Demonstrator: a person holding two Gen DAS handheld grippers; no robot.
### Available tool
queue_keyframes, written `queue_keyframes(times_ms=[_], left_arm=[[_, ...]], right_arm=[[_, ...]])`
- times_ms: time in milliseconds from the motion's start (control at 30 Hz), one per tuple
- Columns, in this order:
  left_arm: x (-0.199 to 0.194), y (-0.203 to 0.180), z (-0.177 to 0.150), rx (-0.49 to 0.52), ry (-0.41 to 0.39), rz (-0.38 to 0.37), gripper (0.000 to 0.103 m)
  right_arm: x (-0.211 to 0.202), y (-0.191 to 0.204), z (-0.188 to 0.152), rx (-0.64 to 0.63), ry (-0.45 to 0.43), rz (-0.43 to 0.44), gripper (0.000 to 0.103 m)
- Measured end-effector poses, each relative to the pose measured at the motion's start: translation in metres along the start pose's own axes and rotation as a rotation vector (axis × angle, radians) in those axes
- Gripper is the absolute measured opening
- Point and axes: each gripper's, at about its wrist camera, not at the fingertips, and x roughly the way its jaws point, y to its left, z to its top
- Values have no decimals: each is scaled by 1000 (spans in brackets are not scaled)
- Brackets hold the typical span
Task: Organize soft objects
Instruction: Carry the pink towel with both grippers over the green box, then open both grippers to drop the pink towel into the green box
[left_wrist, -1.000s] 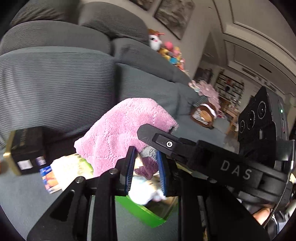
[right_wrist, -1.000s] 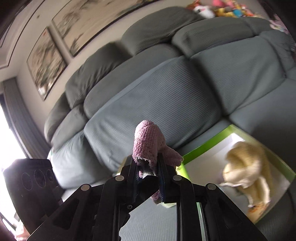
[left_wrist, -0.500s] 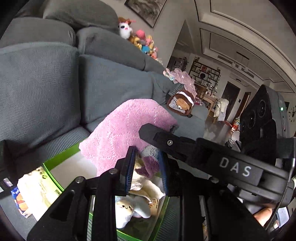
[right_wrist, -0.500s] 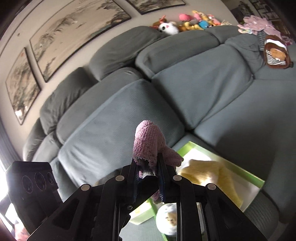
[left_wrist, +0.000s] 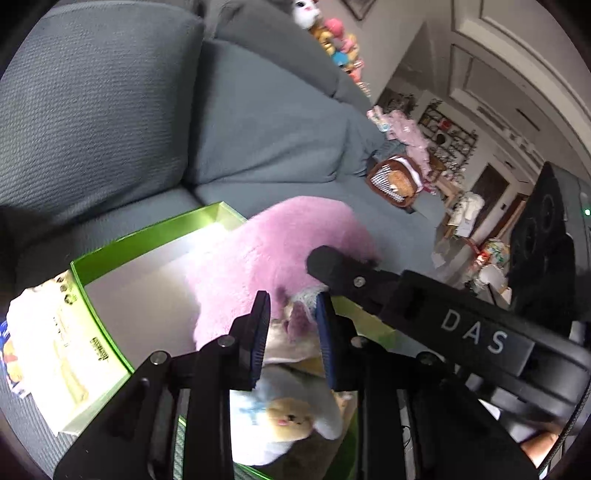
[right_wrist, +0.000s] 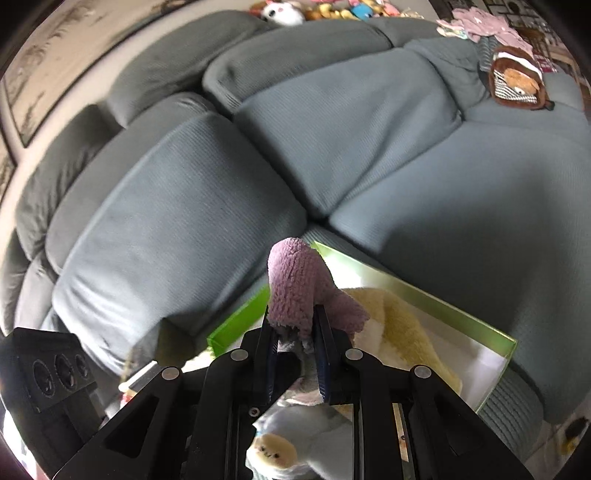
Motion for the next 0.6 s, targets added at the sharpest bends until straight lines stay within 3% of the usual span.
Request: queue_keyframes(times_ms=[267,333,433,600], left_arm=[[-7,-1,-1,-11,18,70,34],[-11,-3,0,0,11,86,43],[-24,-2,-1,5,-15,94,59],[-48,7,2,-31,-33,112,73]], right_arm=[[7,-8,1,22,36,-81,21],[3,-7,1,16,29,-98,27],[-5,-3,1,8,1,-114,46],[-17,7,1,-12,-30,-114,67]])
